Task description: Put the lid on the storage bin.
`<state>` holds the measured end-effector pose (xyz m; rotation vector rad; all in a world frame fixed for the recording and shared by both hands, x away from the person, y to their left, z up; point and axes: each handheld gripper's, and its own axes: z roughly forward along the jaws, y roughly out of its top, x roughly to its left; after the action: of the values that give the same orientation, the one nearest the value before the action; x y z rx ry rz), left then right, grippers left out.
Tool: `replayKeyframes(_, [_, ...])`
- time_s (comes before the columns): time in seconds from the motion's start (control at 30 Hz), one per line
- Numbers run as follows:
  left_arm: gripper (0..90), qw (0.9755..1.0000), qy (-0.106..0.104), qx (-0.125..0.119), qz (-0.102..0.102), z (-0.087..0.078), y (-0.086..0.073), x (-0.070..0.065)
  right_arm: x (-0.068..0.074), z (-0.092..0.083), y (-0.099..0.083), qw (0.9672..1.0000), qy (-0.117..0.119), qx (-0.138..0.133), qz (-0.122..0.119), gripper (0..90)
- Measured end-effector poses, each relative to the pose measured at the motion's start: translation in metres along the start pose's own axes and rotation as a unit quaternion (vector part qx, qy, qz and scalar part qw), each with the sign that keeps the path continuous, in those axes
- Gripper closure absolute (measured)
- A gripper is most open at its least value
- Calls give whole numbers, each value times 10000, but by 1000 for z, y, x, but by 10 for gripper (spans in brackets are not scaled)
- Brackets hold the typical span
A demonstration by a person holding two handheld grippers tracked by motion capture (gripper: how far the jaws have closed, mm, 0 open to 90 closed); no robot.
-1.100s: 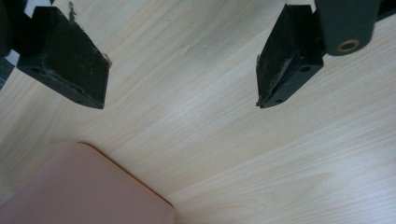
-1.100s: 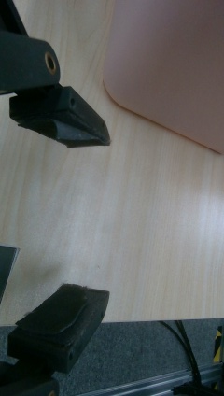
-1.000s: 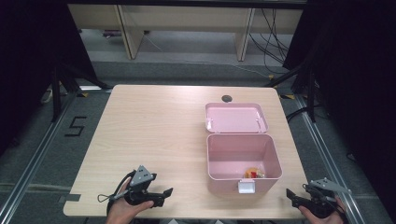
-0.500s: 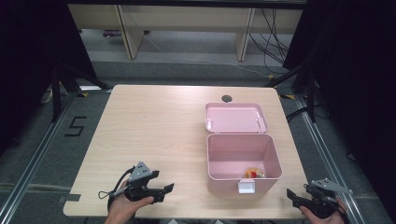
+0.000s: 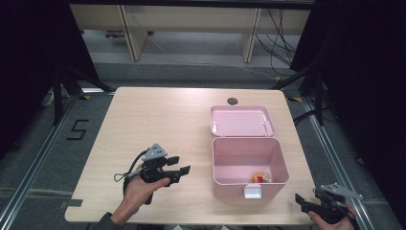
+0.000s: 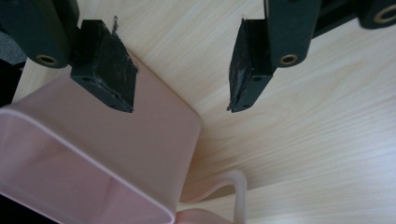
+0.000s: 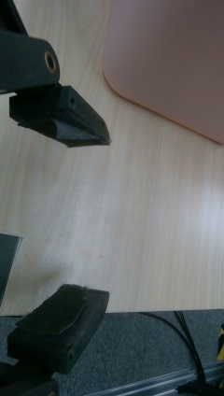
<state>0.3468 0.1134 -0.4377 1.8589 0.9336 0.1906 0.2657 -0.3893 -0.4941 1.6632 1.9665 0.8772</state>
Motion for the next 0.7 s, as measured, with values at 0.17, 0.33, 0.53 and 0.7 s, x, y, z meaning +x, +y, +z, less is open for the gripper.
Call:
replayKeyframes(0.17, [452,9998,-178,-52,4,13,17,-5,1,0,-1,9999,-2,39,125,218])
replayKeyframes(0.33, [467,9998,-163,-5,95,23,29,-10,-2,0,-1,10000,76,-16,49,219])
replayKeyframes(0.53, [503,9997,-143,-22,220,36,43,-15,0,-1,-2,9999,52,-13,131,219])
replayKeyframes(0.7, [512,9995,-122,39,283,50,56,-19,0,-1,-2,9999,58,-12,147,219])
